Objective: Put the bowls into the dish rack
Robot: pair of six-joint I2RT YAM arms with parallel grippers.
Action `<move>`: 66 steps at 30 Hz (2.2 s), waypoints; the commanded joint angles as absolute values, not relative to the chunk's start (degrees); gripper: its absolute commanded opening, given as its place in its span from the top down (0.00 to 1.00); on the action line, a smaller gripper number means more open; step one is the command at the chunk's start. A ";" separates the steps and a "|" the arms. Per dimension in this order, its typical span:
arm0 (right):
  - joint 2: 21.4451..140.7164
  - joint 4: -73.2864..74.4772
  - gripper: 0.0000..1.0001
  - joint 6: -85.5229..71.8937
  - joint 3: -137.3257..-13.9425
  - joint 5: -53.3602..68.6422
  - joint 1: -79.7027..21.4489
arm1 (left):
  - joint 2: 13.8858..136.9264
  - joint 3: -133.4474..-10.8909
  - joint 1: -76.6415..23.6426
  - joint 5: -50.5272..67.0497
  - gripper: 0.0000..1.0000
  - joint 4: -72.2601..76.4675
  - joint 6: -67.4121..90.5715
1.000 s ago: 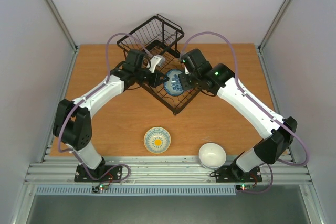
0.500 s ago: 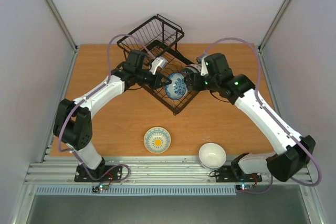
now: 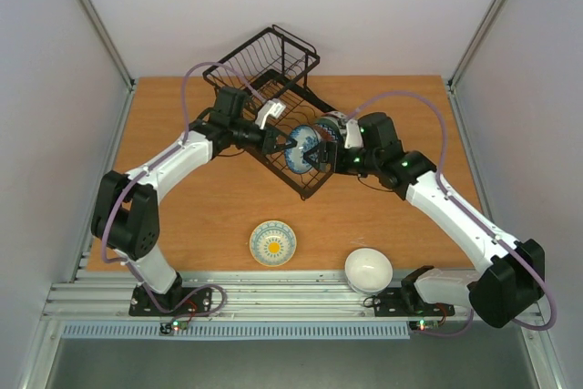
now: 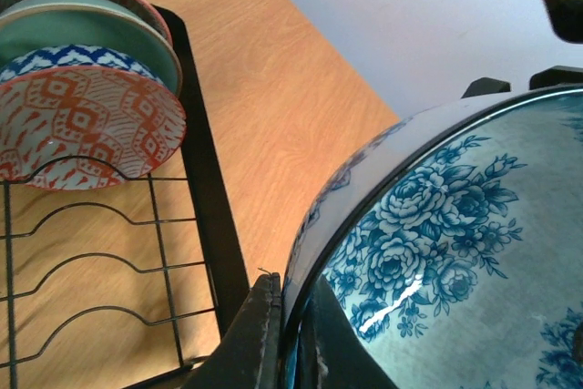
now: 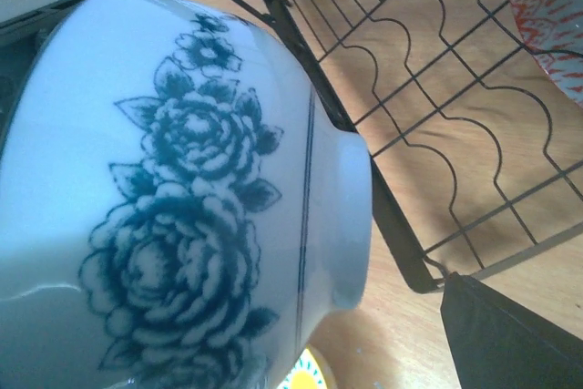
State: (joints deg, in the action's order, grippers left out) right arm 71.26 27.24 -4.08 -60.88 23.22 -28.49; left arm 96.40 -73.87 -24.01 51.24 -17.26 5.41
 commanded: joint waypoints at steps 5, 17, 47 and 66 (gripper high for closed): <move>69.40 22.21 0.18 -5.97 -60.37 25.73 -28.39 | 95.89 -73.91 -23.73 58.89 0.99 -11.49 7.95; 68.26 24.69 0.95 -4.12 -61.61 19.64 -28.34 | 96.75 -74.67 -23.73 59.35 1.00 -11.96 8.94; 101.23 56.73 0.99 27.31 -94.04 -20.46 -37.12 | 89.53 -71.22 -23.29 27.27 0.31 -11.60 6.85; 114.73 57.62 0.99 31.46 -100.25 -35.94 -42.62 | 87.49 -69.80 -22.04 24.17 0.31 -10.15 8.14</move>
State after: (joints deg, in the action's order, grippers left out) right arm 113.45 57.76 30.02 -97.67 -31.94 -41.63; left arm 89.23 -70.50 -22.65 26.06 -14.74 7.73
